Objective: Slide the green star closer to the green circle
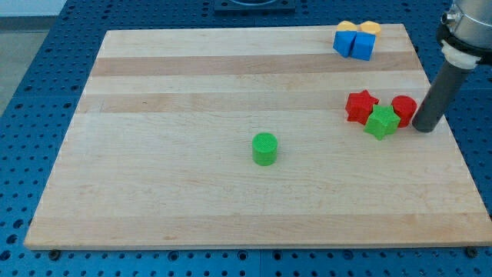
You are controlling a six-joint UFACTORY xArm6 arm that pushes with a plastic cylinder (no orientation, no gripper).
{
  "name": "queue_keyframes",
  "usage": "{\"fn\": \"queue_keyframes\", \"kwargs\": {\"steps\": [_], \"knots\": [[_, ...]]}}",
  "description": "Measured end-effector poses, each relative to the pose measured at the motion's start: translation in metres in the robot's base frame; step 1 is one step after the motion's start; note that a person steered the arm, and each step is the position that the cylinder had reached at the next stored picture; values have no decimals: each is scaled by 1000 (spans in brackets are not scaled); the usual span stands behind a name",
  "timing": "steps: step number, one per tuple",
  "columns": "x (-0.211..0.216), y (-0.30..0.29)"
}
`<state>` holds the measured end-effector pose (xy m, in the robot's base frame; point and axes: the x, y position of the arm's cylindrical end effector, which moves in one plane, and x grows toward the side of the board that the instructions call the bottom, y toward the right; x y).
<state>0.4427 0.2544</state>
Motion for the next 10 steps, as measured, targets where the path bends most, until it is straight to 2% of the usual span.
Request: {"fn": "queue_keyframes", "kwargs": {"steps": [3,6,8,10], "knots": [[-10,-54],[45,-106],[47,-157],[48,-183]]}}
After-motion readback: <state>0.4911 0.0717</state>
